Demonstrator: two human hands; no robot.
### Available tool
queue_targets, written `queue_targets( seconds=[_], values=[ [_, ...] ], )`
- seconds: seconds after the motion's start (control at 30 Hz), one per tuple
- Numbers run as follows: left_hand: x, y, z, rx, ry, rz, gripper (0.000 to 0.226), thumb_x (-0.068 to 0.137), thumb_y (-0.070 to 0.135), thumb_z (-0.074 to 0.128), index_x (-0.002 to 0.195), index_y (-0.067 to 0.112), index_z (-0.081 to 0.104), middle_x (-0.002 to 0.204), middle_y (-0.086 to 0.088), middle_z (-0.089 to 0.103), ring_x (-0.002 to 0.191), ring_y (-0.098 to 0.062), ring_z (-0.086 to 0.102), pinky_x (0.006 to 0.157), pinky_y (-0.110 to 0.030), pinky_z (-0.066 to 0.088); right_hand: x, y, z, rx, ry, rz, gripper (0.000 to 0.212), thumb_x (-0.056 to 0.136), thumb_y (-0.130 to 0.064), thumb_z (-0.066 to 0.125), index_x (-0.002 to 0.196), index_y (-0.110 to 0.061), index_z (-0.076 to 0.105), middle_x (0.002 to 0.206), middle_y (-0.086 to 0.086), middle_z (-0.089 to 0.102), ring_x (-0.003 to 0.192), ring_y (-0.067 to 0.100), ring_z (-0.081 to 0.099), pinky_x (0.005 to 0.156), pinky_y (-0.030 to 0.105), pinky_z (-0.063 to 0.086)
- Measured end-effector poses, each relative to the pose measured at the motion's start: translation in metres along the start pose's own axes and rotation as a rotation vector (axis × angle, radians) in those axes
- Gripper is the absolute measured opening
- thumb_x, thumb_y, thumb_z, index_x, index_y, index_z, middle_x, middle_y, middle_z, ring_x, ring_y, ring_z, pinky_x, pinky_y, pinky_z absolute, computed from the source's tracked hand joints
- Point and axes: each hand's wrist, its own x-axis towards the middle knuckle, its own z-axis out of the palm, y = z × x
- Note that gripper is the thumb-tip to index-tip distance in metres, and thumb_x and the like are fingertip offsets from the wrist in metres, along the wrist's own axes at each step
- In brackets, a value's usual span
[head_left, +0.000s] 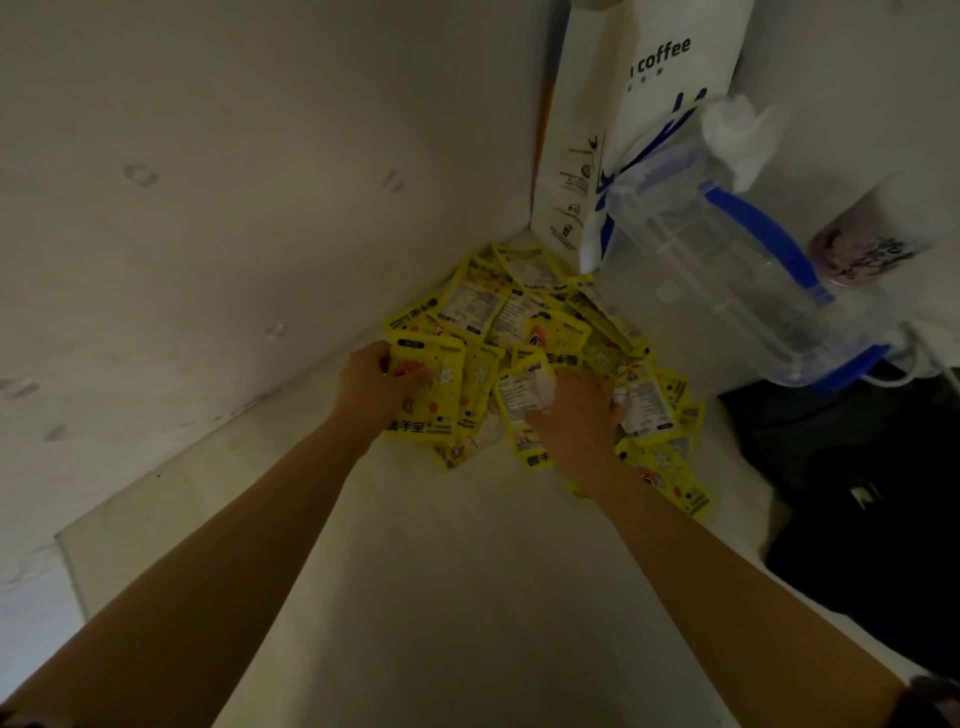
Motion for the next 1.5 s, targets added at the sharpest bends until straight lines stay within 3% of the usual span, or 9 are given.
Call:
queue_targets(
  seconds=[0.33, 0.53, 0.67, 0.83, 0.97, 1.07, 1.2, 1.33, 1.5],
  values=[
    [0.009, 0.001, 0.042, 0.331, 0.046, 0.084, 0.038, 0.076, 0.032, 0.072, 0.059, 0.017, 0.041, 0.072, -0.009, 0.05, 0.07, -0.03, 0.055, 0.063, -0.037, 0.047, -0.01, 0.029, 0.003, 0.052, 0.02, 0.033, 0.072, 0.083, -0.036, 0.068, 0.14, -0.007, 0.035, 0.139, 0.016, 0.043, 0.133, 0.037, 0.033, 0.107, 0.048, 0.035],
    [0.006, -0.004, 0.057, 0.396, 0.053, 0.046, 0.036, 0.081, 0.038, 0.065, 0.066, 0.015, 0.042, 0.083, -0.012, 0.051, 0.094, -0.037, 0.051, 0.076, -0.033, 0.032, -0.016, 0.02, 0.009, 0.054, 0.081, -0.029, 0.059, 0.086, -0.028, 0.067, 0.134, -0.011, 0.038, 0.133, 0.015, 0.043, 0.126, 0.033, 0.041, 0.099, 0.041, 0.039],
    [-0.004, 0.003, 0.059, 0.371, 0.103, 0.055, 0.029, 0.082, 0.034, 0.067, 0.077, 0.009, 0.053, 0.091, -0.014, 0.053, 0.105, -0.027, 0.039, 0.084, -0.043, 0.042, -0.016, 0.017, 0.011, 0.084, 0.105, -0.023, 0.058, 0.081, -0.028, 0.072, 0.129, -0.019, 0.039, 0.128, 0.011, 0.049, 0.124, 0.031, 0.044, 0.097, 0.045, 0.04],
    [-0.015, 0.005, 0.059, 0.321, 0.084, 0.156, 0.033, 0.08, 0.025, 0.069, 0.062, 0.014, 0.044, 0.075, -0.005, 0.045, 0.074, -0.028, 0.052, 0.065, -0.041, 0.048, -0.018, 0.015, 0.009, 0.04, 0.052, 0.016, 0.059, 0.085, -0.028, 0.068, 0.136, -0.021, 0.039, 0.137, 0.011, 0.044, 0.132, 0.033, 0.036, 0.104, 0.052, 0.034],
    [-0.029, 0.003, 0.053, 0.28, 0.089, 0.11, 0.023, 0.084, 0.023, 0.069, 0.096, 0.006, 0.06, 0.098, -0.006, 0.048, 0.076, -0.019, 0.057, 0.056, -0.025, 0.05, -0.027, 0.019, 0.008, -0.022, 0.051, -0.024, 0.055, 0.088, -0.027, 0.063, 0.138, -0.022, 0.041, 0.139, 0.01, 0.041, 0.132, 0.034, 0.033, 0.104, 0.05, 0.033],
    [-0.036, -0.006, 0.047, 0.211, 0.088, 0.08, 0.03, 0.084, 0.022, 0.07, 0.107, 0.006, 0.059, 0.107, -0.006, 0.048, 0.072, -0.012, 0.052, 0.043, -0.015, 0.041, -0.03, 0.025, 0.01, 0.055, 0.04, -0.052, 0.048, 0.088, -0.025, 0.063, 0.133, -0.016, 0.045, 0.131, 0.011, 0.048, 0.123, 0.033, 0.045, 0.097, 0.046, 0.044],
    [-0.041, -0.024, 0.033, 0.181, 0.079, 0.002, 0.031, 0.077, 0.028, 0.074, 0.102, 0.013, 0.064, 0.106, -0.003, 0.057, 0.089, -0.024, 0.06, 0.073, -0.041, 0.056, -0.032, 0.033, 0.009, 0.27, -0.03, -0.004, 0.037, 0.089, -0.018, 0.062, 0.123, -0.01, 0.051, 0.116, 0.013, 0.061, 0.103, 0.033, 0.061, 0.079, 0.043, 0.054],
    [-0.046, -0.036, 0.028, 0.132, 0.03, -0.063, 0.02, 0.073, 0.03, 0.076, 0.086, 0.02, 0.064, 0.094, -0.01, 0.068, 0.075, -0.032, 0.069, 0.065, -0.051, 0.058, -0.023, 0.04, -0.005, 0.482, -0.009, 0.104, 0.035, 0.088, -0.014, 0.063, 0.121, -0.006, 0.052, 0.107, 0.01, 0.061, 0.062, 0.01, 0.053, 0.045, 0.012, 0.04],
    [-0.046, -0.027, 0.036, 0.137, 0.004, -0.041, 0.022, 0.08, 0.02, 0.071, 0.094, 0.007, 0.06, 0.094, -0.01, 0.066, 0.073, -0.03, 0.068, 0.057, -0.035, 0.058, 0.0, 0.036, -0.019, 0.561, 0.019, 0.197, 0.038, 0.087, -0.016, 0.064, 0.122, -0.004, 0.053, 0.117, 0.016, 0.06, 0.071, 0.015, 0.053, 0.05, 0.02, 0.038]
  ],
)
